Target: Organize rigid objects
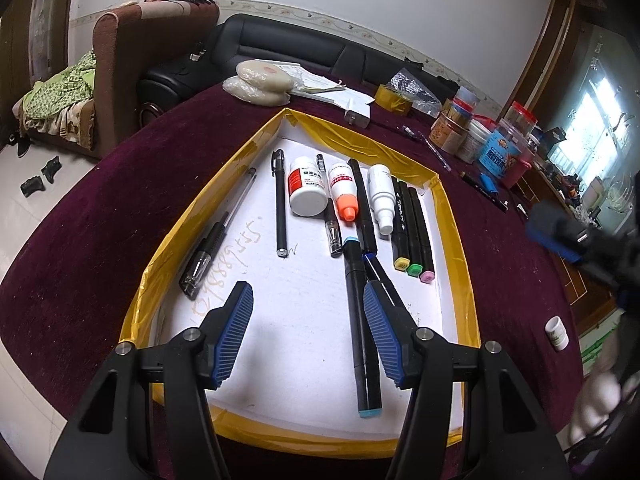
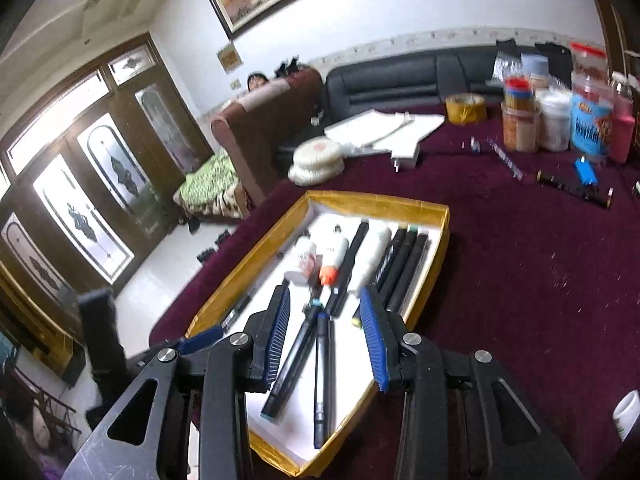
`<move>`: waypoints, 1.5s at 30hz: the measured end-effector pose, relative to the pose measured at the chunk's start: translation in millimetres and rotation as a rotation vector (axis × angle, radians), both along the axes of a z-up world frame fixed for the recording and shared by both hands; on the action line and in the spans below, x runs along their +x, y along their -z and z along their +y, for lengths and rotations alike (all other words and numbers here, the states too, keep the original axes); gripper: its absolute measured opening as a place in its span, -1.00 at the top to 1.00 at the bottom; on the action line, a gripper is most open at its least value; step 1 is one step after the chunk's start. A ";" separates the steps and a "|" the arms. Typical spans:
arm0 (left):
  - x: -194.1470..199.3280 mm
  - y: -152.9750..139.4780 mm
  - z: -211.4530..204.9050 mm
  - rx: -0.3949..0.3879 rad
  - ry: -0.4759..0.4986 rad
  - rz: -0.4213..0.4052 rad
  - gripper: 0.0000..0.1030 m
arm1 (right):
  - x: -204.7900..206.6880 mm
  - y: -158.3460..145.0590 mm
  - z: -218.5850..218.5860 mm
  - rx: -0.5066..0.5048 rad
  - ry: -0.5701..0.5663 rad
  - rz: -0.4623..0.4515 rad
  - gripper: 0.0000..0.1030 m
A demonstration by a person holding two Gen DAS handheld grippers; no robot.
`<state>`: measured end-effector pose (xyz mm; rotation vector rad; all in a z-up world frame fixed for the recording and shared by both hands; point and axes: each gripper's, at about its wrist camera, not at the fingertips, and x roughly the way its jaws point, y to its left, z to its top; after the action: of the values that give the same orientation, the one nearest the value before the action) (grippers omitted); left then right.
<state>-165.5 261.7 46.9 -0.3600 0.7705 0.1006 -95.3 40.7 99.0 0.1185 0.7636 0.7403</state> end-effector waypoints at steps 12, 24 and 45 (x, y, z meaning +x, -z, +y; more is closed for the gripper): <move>-22.2 -6.2 18.6 -0.004 -0.042 -0.038 -0.15 | -10.9 0.3 11.0 -0.011 -0.035 -0.024 0.36; 4.0 -36.1 -47.2 0.108 0.104 -0.063 -0.46 | 18.7 39.7 -104.5 -0.013 0.220 0.101 0.36; 79.4 -43.5 -236.0 0.382 0.376 -0.010 -0.49 | 11.3 64.6 -257.8 -0.063 0.448 0.130 0.31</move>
<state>-86.2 25.6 90.4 0.1489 0.7788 -0.1075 -84.0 -217.1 34.4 0.2726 0.8456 0.2838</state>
